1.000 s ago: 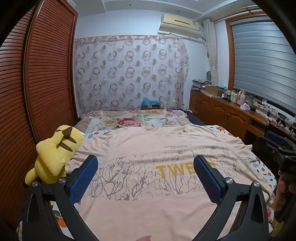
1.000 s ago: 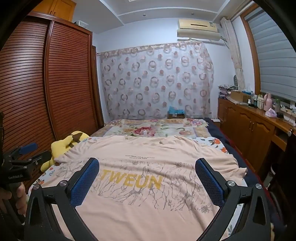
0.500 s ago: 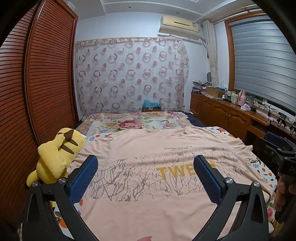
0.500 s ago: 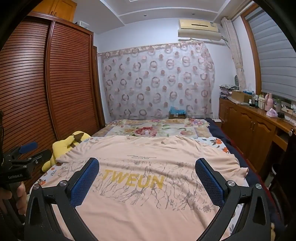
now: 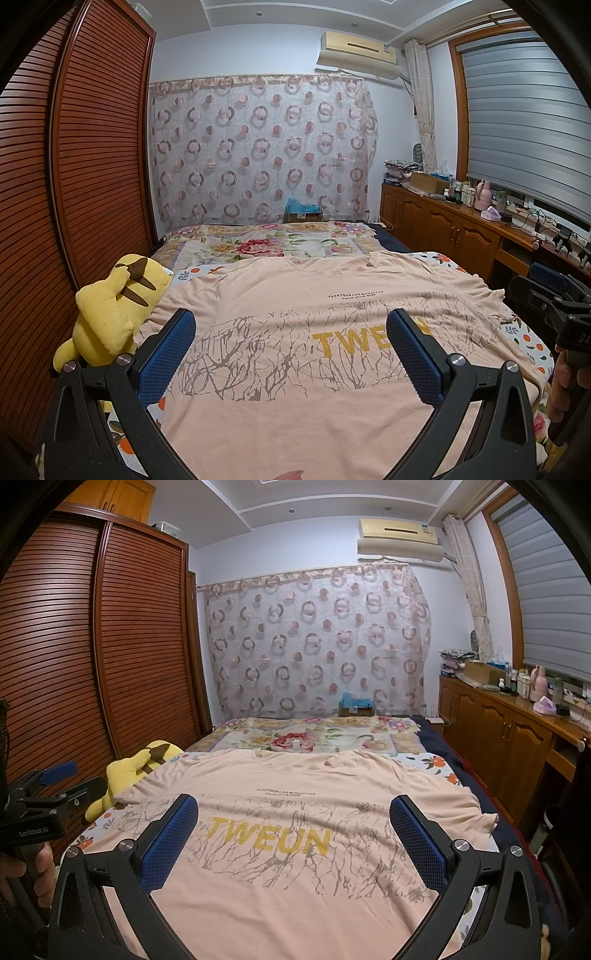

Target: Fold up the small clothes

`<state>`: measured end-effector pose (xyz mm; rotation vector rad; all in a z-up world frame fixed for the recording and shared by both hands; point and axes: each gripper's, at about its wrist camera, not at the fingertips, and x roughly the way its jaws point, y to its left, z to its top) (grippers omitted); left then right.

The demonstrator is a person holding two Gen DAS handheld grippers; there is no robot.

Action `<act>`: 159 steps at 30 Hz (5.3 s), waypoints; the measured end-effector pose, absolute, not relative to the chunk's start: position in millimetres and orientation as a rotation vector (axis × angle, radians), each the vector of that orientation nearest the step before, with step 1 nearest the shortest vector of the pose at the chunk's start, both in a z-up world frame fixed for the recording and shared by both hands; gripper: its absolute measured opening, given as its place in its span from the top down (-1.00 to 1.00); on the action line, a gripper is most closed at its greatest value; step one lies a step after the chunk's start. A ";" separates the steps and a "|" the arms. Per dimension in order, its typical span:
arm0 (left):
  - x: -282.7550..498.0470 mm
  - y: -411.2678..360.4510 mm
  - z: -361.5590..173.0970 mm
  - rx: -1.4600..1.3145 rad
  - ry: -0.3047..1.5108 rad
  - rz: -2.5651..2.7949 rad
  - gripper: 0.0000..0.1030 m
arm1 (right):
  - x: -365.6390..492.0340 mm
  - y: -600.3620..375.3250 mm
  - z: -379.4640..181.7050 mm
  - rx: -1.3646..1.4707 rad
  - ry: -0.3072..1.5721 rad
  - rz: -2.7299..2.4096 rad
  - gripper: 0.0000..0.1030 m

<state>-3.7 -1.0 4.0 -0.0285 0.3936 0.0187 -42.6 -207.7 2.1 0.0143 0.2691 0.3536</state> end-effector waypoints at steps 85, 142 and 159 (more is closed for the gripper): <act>52.3 82.1 -30.7 0.092 0.571 0.083 -1.00 | 25.8 -194.0 -17.6 -0.071 0.451 0.464 -1.00; 149.9 160.8 -9.2 0.021 0.744 -0.025 0.87 | 44.7 -180.4 -19.4 -0.158 0.565 0.548 -1.00; 107.3 83.3 -23.4 0.081 0.747 -0.165 -0.50 | 44.0 -179.0 -20.6 -0.159 0.565 0.551 -1.00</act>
